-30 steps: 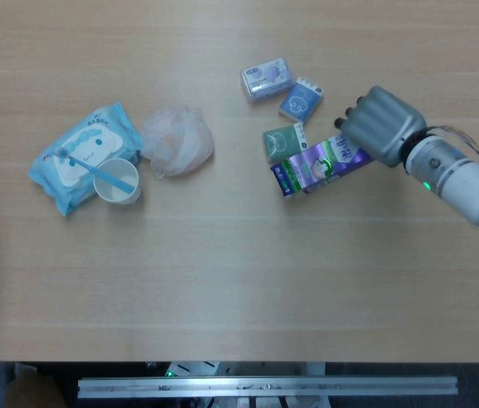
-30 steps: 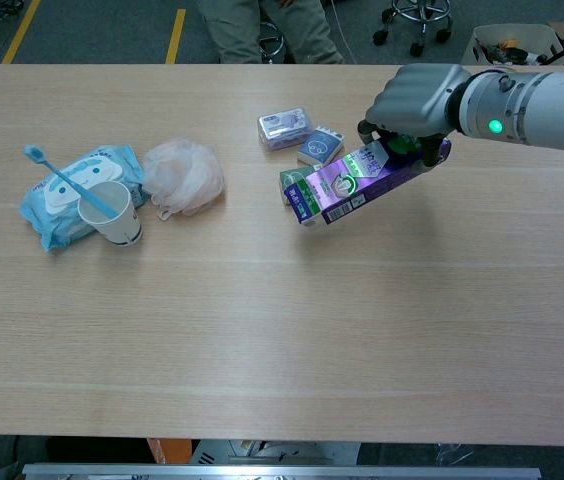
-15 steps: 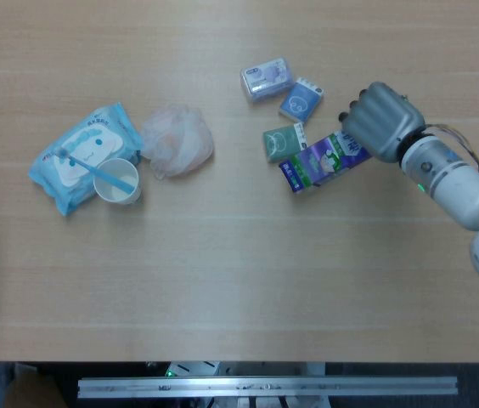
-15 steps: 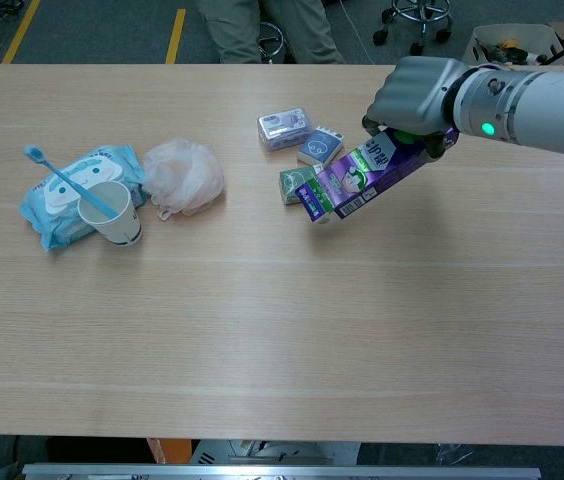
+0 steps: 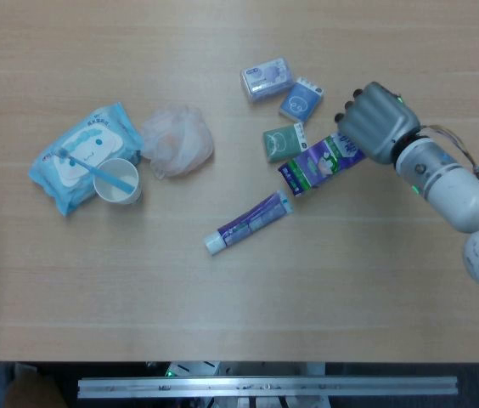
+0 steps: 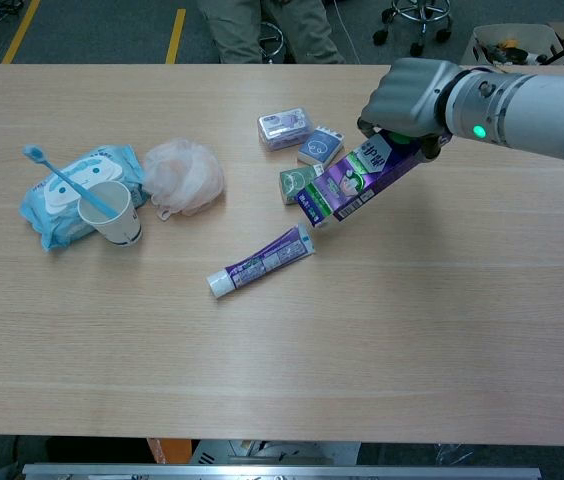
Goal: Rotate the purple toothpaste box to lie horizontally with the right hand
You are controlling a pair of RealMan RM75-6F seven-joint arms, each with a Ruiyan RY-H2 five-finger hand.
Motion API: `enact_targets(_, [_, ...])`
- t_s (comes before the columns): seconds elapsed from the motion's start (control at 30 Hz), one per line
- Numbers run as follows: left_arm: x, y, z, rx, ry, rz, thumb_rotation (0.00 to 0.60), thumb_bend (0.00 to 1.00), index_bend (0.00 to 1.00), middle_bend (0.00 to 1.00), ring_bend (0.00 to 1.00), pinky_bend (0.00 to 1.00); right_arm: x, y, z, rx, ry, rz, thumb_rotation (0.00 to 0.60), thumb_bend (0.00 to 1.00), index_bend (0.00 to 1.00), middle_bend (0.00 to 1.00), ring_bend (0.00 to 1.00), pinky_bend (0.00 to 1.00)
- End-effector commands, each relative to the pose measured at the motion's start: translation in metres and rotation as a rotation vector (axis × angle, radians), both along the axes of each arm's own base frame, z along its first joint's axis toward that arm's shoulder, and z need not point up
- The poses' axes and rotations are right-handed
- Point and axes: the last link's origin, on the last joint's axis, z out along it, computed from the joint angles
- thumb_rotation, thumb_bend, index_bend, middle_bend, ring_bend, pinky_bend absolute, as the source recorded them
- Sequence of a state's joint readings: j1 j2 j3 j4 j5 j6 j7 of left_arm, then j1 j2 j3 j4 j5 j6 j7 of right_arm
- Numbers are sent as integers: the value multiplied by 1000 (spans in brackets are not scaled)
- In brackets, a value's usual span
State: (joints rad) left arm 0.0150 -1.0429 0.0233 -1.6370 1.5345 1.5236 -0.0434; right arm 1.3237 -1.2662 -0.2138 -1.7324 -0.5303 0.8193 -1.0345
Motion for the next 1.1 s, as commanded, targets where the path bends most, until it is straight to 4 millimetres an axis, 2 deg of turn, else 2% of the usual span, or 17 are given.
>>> enact_targets(0.03, [0, 1, 0, -1, 0, -1, 600, 311, 217, 134, 188, 159, -7, -1, 5, -16, -11, -28, 600, 309, 361, 372, 307, 476])
enact_targets(0.23, [1, 4, -3, 1, -2, -15, 600, 310, 217, 134, 188, 160, -29, 7, 5, -22, -121, -143, 600, 299, 353, 371, 306, 476])
enact_targets(0.33, [2, 5, -4, -4, 0, -19, 600, 311, 217, 134, 188, 159, -44, 14, 1, -12, -158, -199, 600, 293, 254, 339, 287, 464])
enact_targets(0.4, [3, 6, -4, -2, 0, -24, 600, 311, 217, 134, 188, 160, -54, 20, -3, 4, -182, -252, 600, 281, 108, 259, 217, 407])
enact_targets(0.43, [3, 6, -4, -2, 1, -25, 600, 311, 217, 134, 188, 160, -57, 21, -5, 9, -195, -275, 600, 279, 97, 249, 209, 401])
enact_targets(0.5, [4, 6, -3, 0, 4, -26, 600, 311, 217, 134, 188, 160, -64, 25, -8, 20, -230, -322, 600, 254, 5, 127, 100, 315])
enact_targets(0.57, [5, 6, -3, 4, 6, -26, 600, 311, 217, 134, 188, 160, -68, 26, -7, 20, -256, -339, 600, 237, 0, 49, 33, 260])
enact_targets(0.67, [5, 6, -3, 4, 7, -28, 600, 311, 217, 134, 188, 160, -73, 29, -4, 6, -301, -351, 600, 231, 0, 4, 1, 239])
enact_targets(0.73, [6, 6, -3, 6, 8, -31, 600, 311, 217, 134, 188, 160, -76, 30, 2, -17, -336, -357, 600, 228, 0, 2, 0, 238])
enact_targets(0.87, [5, 6, 1, 36, 6, -34, 600, 311, 217, 134, 188, 160, -91, 39, 26, -122, -441, -377, 600, 214, 0, 19, 1, 238])
enact_targets(1.1, [5, 12, 0, 51, 19, -47, 600, 311, 217, 134, 188, 160, -136, 73, 79, -390, -579, -416, 600, 212, 0, 123, 58, 245])
